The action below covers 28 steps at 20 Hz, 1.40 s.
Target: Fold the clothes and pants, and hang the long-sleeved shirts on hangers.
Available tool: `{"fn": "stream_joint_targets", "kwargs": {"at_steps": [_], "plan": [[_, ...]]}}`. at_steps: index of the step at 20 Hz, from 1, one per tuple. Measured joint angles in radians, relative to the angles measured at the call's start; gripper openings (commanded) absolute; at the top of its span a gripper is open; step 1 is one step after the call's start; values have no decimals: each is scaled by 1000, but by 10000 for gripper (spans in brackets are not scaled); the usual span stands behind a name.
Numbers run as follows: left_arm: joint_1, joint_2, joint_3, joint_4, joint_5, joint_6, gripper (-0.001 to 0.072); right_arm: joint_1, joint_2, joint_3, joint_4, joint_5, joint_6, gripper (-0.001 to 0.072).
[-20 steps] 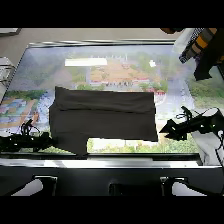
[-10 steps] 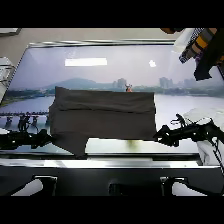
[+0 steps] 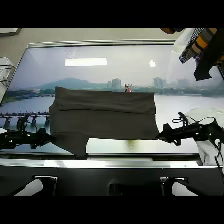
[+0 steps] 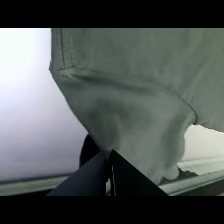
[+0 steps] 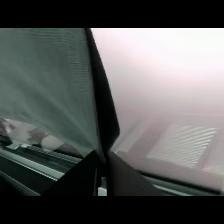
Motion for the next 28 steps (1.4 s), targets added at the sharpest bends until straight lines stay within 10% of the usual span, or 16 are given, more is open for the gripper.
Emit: {"fn": "stream_joint_targets", "kwargs": {"at_steps": [11, 22, 28], "plan": [[-207, 244, 41, -35, -57, -209, 18, 0, 275, 71, -192, 117, 145, 34], [-393, -243, 563, -68, 67, -304, 18, 63, -67, 445, -83, -85, 85, 34], [-414, -495, 872, -75, 71, -401, 17, 162, -242, 643, -231, -185, 222, 34]]}}
